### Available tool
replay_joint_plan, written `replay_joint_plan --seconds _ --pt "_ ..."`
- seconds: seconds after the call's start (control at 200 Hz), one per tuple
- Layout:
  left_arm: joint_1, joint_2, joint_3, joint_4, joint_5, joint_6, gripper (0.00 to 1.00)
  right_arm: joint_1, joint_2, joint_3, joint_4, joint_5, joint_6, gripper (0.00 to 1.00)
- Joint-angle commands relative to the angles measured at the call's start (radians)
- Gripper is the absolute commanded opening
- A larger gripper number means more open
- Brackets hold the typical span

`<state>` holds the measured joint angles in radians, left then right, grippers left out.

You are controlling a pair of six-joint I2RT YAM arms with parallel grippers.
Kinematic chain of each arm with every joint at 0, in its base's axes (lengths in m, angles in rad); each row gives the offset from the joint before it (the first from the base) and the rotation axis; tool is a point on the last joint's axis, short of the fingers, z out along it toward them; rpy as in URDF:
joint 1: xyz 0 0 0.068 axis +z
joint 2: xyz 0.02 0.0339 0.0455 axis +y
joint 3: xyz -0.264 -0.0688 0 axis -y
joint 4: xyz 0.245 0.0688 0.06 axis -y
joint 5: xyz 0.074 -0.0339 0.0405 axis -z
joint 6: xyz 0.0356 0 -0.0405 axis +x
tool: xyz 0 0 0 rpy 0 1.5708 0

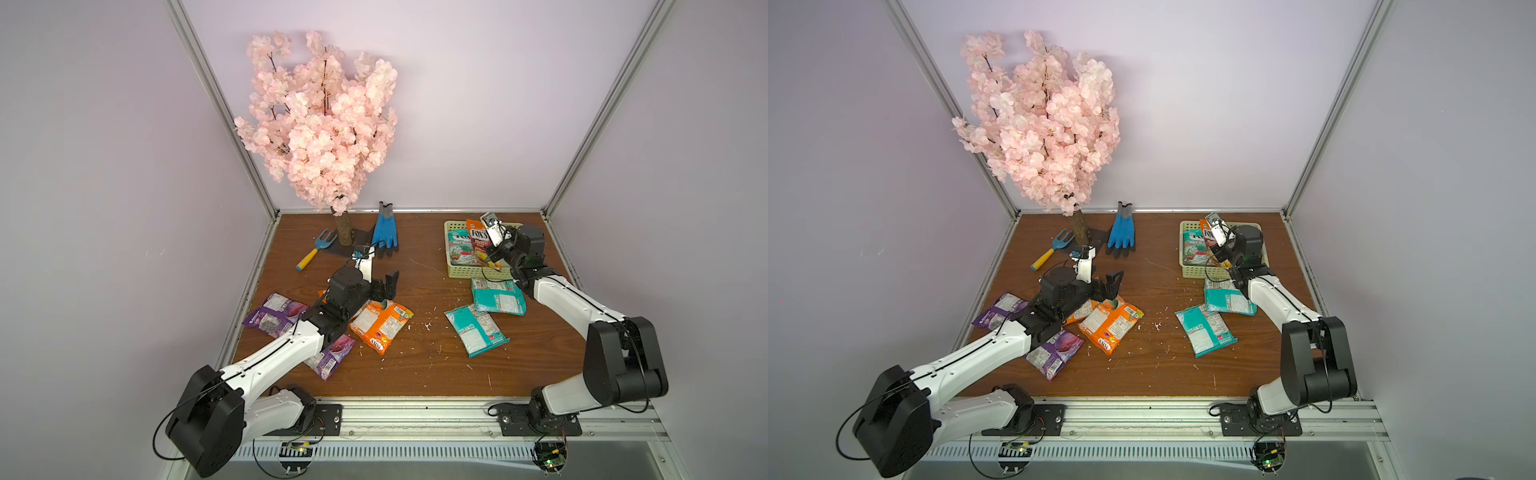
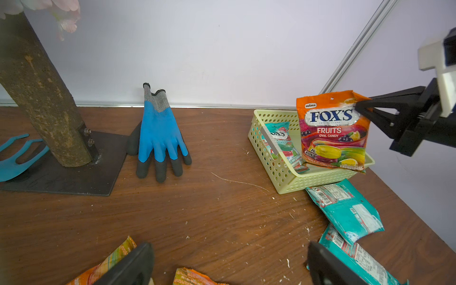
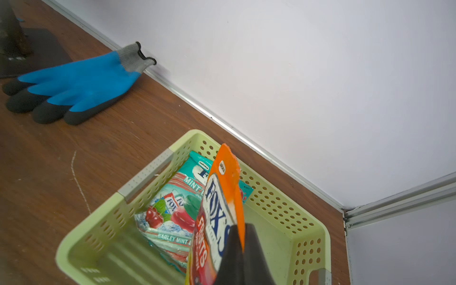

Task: Put the candies in the basket
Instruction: Place the candy in the basket.

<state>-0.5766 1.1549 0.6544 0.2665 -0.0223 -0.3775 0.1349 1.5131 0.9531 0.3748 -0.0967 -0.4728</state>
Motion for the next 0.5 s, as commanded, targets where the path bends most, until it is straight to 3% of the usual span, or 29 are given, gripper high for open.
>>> replay_joint_plan --seconds 0.0,0.315,0.495 --pt "0.003 0.003 0.017 0.015 0.016 -0.001 1.0 -0.042 0.009 0.07 0.079 -0.115 -0.013 0.0" --pt "0.004 0.034 0.031 0.001 0.009 0.006 1.0 -0.159 0.004 0.12 -0.11 -0.391 0.056 0.0" --pt "0.004 0.057 0.049 0.005 0.027 -0.004 1.0 -0.2 0.156 0.211 -0.169 -0.253 0.084 0.0"
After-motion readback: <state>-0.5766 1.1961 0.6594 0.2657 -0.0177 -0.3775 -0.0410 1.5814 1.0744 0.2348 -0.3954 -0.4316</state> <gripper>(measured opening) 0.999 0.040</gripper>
